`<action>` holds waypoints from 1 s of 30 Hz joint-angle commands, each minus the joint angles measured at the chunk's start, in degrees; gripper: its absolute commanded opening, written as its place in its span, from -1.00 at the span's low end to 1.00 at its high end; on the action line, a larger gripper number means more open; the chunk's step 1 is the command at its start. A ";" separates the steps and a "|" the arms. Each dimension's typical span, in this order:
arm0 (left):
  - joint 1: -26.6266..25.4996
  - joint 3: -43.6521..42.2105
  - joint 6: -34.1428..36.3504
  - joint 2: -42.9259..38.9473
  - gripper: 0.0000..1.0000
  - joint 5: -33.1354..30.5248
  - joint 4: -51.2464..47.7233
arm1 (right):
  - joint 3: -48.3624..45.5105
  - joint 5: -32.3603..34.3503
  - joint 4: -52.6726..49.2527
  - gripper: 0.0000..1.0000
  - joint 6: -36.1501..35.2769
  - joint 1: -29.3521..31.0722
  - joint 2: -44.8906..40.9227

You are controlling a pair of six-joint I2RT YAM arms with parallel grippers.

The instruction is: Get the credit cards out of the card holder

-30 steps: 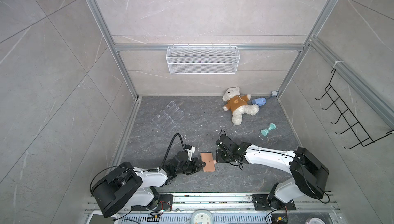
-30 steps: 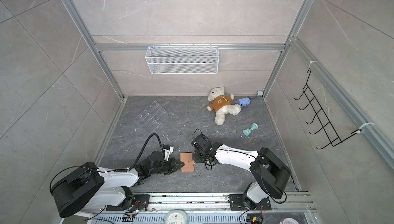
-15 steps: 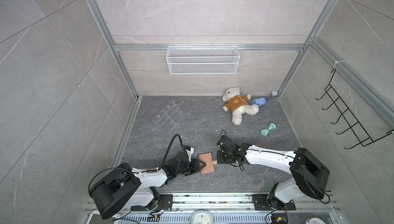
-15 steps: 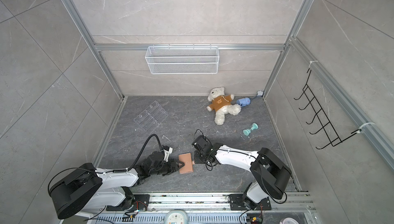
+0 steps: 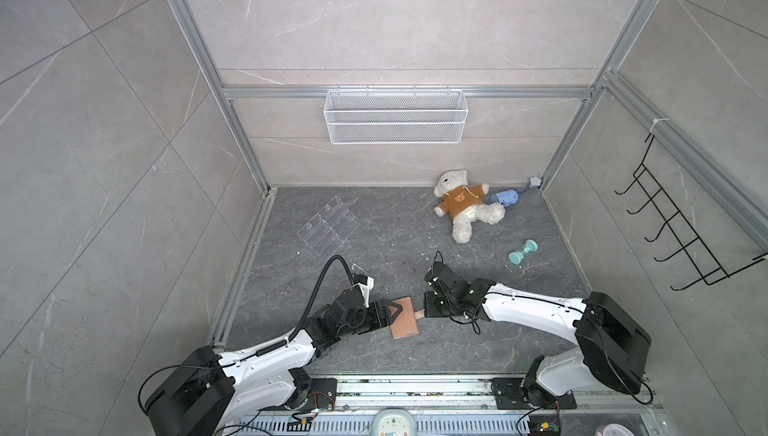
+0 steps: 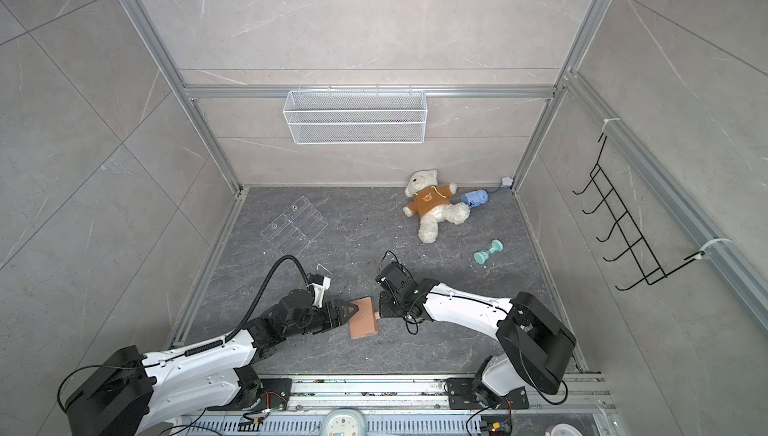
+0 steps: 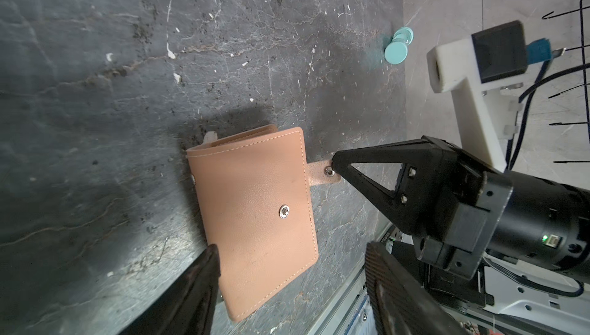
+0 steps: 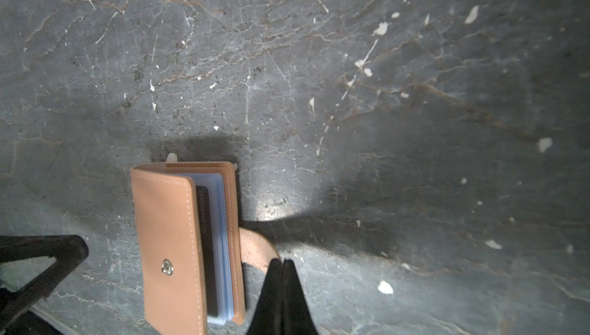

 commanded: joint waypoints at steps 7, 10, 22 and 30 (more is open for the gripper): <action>-0.10 1.68 2.00 -1.16 0.47 -0.35 -2.26 | 0.32 0.07 -1.99 -1.00 -0.59 -0.16 -1.27; -0.05 1.89 2.05 -1.17 0.47 -0.22 -2.26 | 0.35 0.08 -2.09 -1.00 -0.59 -0.13 -1.64; -0.03 3.04 2.46 0.24 0.47 0.46 -2.26 | 0.27 1.20 -3.47 -0.66 -0.94 -0.38 -1.82; -0.08 2.72 2.40 0.42 0.44 0.59 -2.26 | 1.29 2.22 -6.54 -0.05 -1.54 -1.36 -6.65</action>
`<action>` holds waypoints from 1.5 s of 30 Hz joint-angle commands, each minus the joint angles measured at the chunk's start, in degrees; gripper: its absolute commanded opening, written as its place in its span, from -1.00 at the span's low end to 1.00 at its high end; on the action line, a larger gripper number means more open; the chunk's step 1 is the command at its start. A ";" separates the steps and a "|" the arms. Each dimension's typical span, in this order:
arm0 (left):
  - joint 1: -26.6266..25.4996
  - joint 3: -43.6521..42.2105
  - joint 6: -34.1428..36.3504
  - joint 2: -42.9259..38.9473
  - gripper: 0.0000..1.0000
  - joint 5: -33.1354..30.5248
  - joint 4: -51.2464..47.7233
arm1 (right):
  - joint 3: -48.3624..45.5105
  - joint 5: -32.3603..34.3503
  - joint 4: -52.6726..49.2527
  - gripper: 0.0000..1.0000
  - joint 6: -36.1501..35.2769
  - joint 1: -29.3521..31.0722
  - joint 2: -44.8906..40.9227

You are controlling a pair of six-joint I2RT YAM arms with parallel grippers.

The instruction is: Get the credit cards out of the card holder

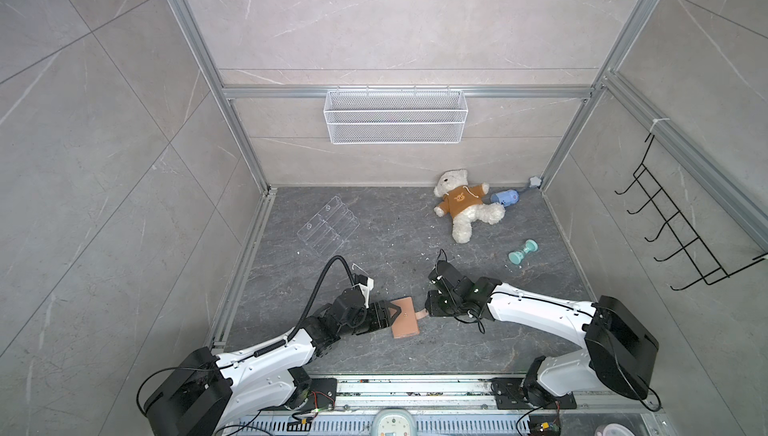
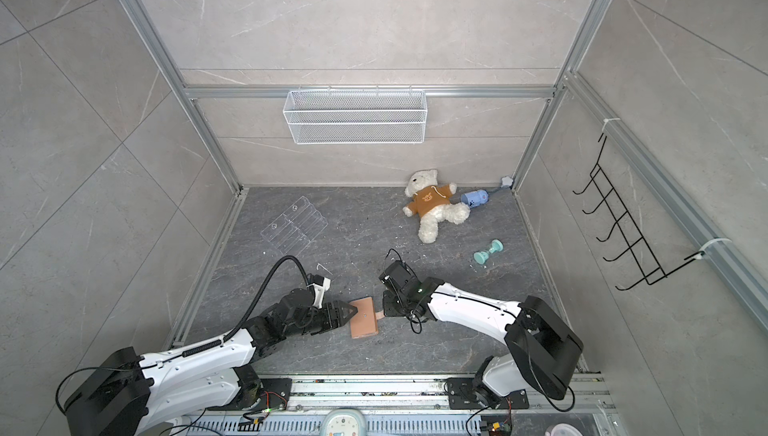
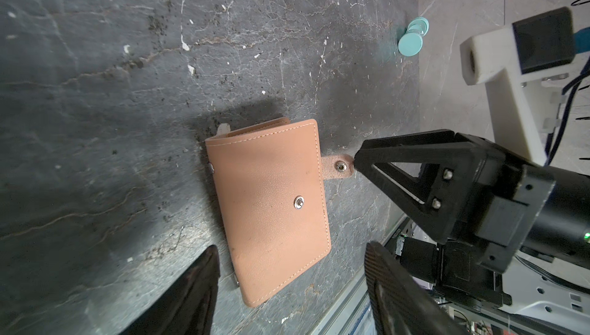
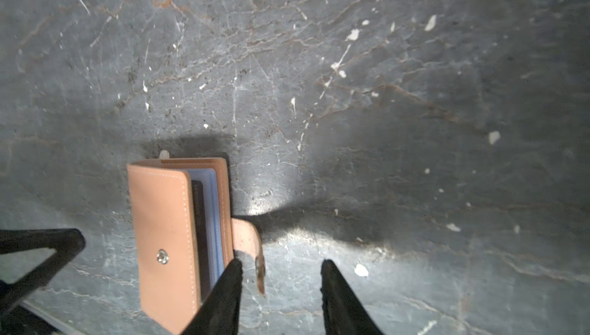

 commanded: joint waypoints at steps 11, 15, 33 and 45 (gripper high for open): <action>-0.15 1.02 -0.12 0.18 0.43 -0.37 0.91 | 3.79 -10.49 4.93 -0.59 -0.71 -0.19 -3.57; -0.14 0.42 -0.47 -0.09 0.37 -0.77 1.06 | 3.91 -9.13 4.98 -0.86 -0.12 -0.26 0.01; -0.13 -1.00 -1.33 0.68 0.14 -0.92 2.41 | -3.12 -13.20 15.90 -0.96 1.73 -0.75 8.89; -0.12 0.25 -0.76 -0.08 0.14 -0.71 1.38 | -3.73 -16.22 18.61 -0.85 1.24 -0.31 5.60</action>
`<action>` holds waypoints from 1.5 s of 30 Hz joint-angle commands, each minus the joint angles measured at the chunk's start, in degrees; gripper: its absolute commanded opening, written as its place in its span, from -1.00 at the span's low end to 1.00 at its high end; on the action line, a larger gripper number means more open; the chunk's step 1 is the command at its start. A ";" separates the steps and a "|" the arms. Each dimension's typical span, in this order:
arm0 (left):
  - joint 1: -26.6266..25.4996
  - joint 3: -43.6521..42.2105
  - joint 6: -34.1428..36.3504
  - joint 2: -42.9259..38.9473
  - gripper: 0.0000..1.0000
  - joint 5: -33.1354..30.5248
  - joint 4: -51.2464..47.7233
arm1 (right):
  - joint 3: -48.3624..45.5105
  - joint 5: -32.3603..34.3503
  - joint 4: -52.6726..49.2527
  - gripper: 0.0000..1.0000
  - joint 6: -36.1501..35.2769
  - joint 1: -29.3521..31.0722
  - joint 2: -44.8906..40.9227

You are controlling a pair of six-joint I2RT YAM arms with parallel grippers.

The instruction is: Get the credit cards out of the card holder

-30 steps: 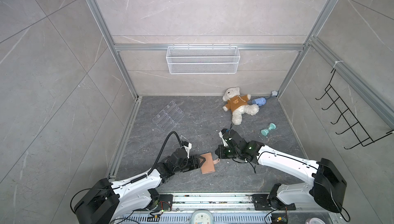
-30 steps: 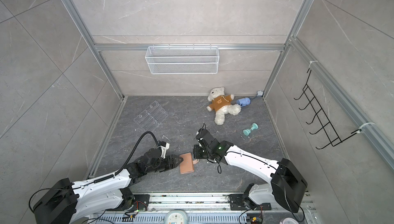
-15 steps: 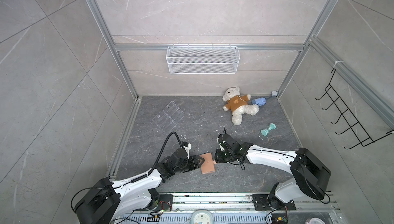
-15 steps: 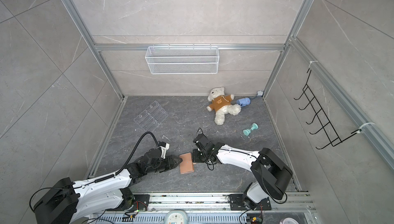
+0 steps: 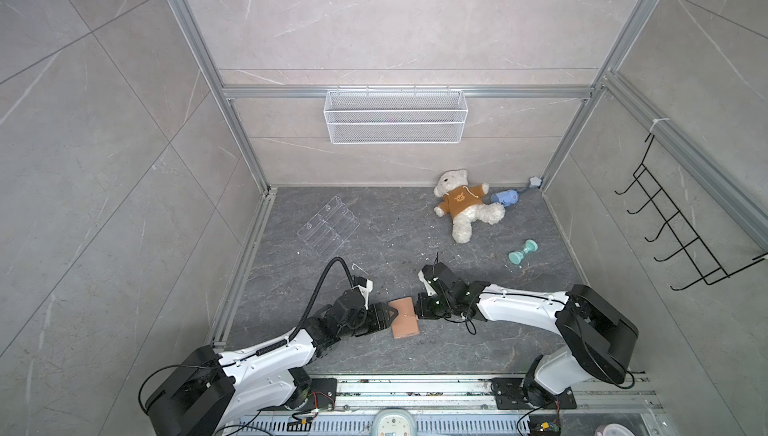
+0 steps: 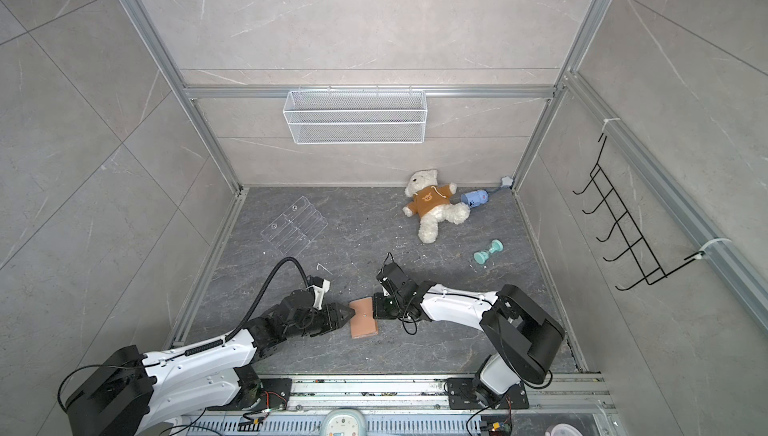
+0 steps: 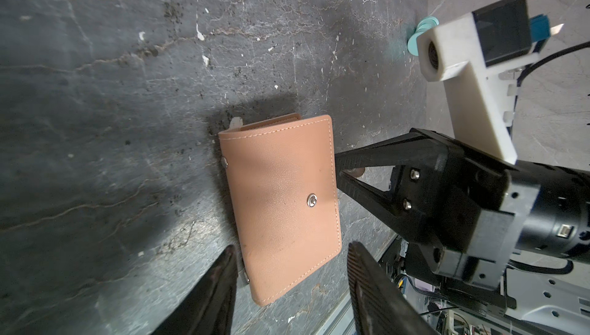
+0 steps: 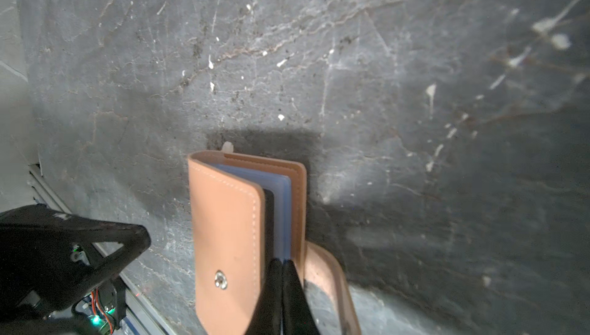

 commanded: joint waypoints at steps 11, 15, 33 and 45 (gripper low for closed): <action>-0.09 5.17 -1.48 -6.25 0.11 -8.32 -10.22 | 4.36 -2.41 1.21 -0.82 -0.22 4.02 -2.06; -0.09 6.95 -2.15 -11.13 0.09 -13.62 -15.55 | 6.64 -2.22 1.32 -0.82 -0.26 5.91 0.54; -0.10 9.25 -1.62 -15.03 -0.15 -13.24 -19.59 | 12.90 -3.07 5.38 -0.82 1.91 11.83 12.92; -0.09 0.17 -6.30 -15.13 -0.29 -14.02 -18.01 | 11.85 -3.73 7.93 -0.80 4.20 12.23 16.50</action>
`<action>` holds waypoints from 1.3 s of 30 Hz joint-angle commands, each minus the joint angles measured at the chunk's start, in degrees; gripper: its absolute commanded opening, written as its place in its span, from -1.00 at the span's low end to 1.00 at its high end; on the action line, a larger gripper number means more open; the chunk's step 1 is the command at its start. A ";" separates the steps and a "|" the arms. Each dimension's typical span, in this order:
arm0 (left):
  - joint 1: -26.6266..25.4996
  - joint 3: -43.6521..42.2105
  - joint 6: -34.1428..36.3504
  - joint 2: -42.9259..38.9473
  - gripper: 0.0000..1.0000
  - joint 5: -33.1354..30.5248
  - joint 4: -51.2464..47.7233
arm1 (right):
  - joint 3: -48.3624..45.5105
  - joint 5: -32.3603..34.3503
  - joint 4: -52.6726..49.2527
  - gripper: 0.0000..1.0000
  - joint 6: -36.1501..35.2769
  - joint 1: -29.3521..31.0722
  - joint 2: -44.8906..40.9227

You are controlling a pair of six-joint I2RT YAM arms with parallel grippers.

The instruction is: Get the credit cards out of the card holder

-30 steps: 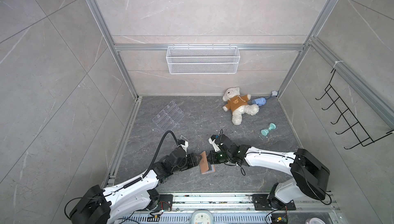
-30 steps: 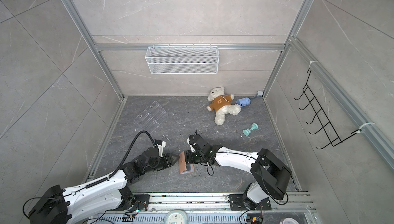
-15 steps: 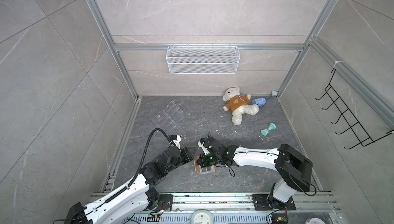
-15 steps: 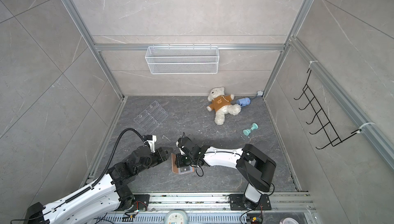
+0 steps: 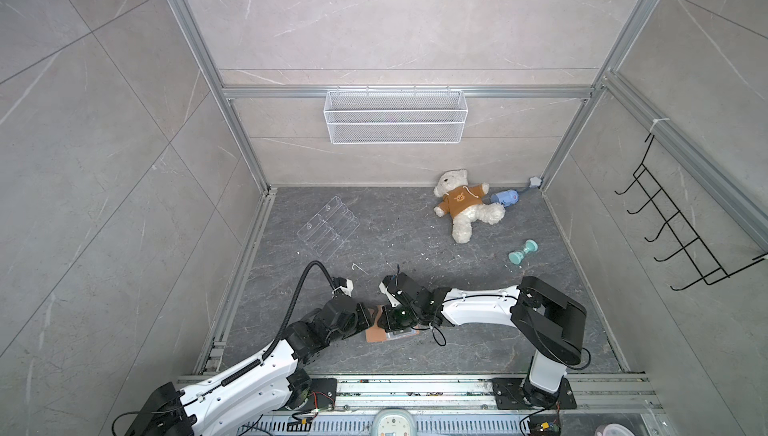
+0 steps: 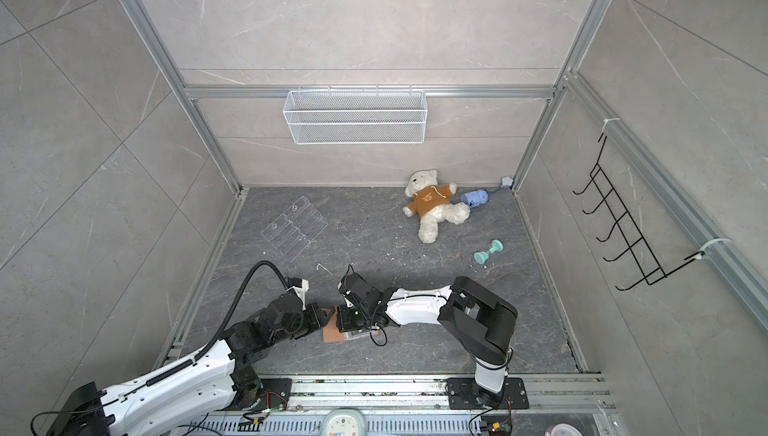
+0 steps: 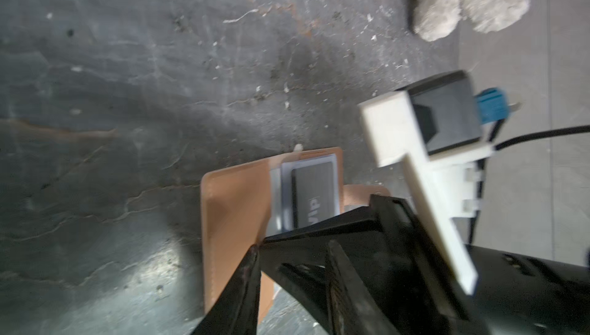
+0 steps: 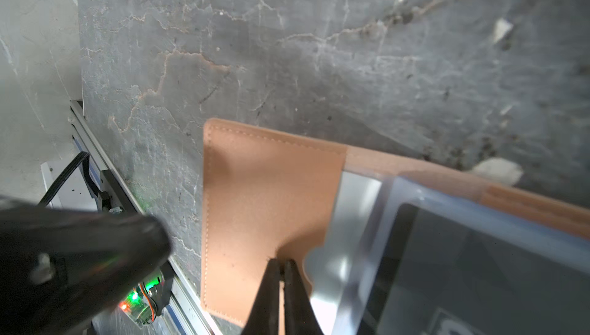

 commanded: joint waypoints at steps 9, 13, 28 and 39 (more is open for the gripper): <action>-0.13 -2.36 -3.05 5.09 -0.40 0.10 5.55 | -0.32 0.18 0.86 -0.81 2.37 0.58 2.18; -0.10 -2.01 -2.72 8.91 -0.56 0.96 7.47 | -0.24 0.18 0.60 -0.80 2.46 0.57 2.21; -0.15 -2.88 -2.75 14.20 -0.85 0.34 7.94 | 4.21 6.80 -12.47 -0.30 -1.13 0.25 -2.80; -0.14 -4.03 -2.27 11.22 -0.86 -0.27 6.92 | 0.66 13.53 -19.54 0.64 -4.25 -5.04 -15.17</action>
